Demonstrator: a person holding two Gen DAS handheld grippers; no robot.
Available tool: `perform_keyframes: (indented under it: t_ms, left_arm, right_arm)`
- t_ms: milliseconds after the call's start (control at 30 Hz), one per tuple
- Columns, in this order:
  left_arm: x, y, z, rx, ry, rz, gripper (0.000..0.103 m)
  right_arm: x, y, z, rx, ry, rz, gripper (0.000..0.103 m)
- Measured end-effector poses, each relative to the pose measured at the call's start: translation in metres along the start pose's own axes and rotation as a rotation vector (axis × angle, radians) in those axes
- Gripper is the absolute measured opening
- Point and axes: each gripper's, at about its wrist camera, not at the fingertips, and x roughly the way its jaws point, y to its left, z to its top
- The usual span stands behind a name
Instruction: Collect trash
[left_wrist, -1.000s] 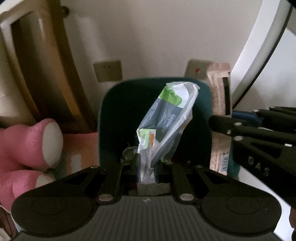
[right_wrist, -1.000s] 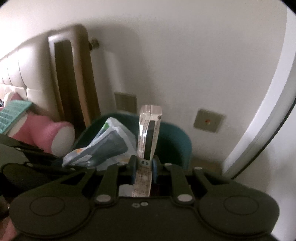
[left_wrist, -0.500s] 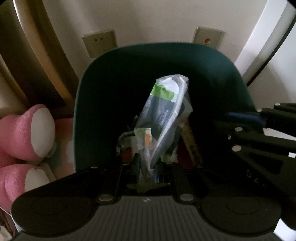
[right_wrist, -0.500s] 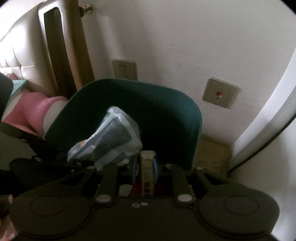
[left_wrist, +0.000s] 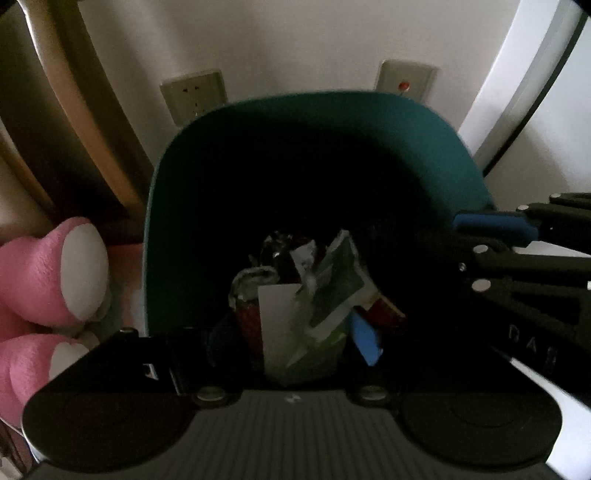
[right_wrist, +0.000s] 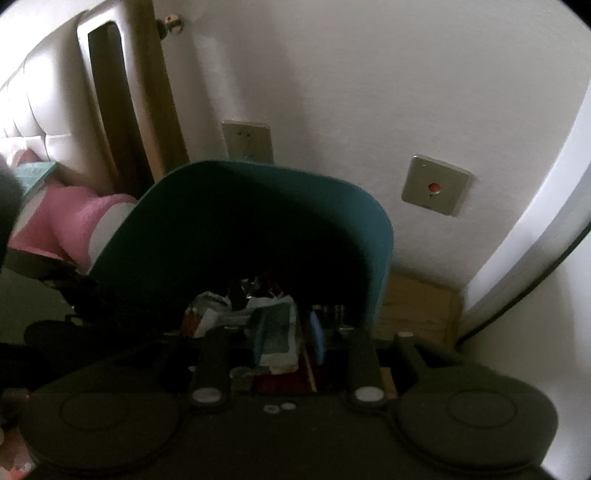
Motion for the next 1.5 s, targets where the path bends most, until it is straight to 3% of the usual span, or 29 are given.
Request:
perform_keyframes:
  t_ms: [567, 967, 1067, 1500]
  left_arm:
    - [-0.088, 0.016, -0.037, -0.085, -0.204, -0.046, 0.068]
    - [-0.180, 0.026, -0.087, -0.031, -0.410, -0.064, 0.068]
    - [-0.202, 0.029, -0.100, -0.020, -0.459, -0.068, 0.074]
    - [-0.272, 0.044, -0.151, -0.015, -0.590, -0.106, 0.081]
  right_arm:
    - [-0.092, 0.014, -0.025, 0.015, -0.163, 0.002, 0.027]
    - [-0.164, 0.054, -0.063, 0.053, -0.293, -0.016, 0.031]
    - [-0.181, 0.064, -0.072, 0.060, -0.322, -0.028, 0.033]
    - [-0.247, 0.101, -0.105, 0.055, -0.408, -0.023, 0.044]
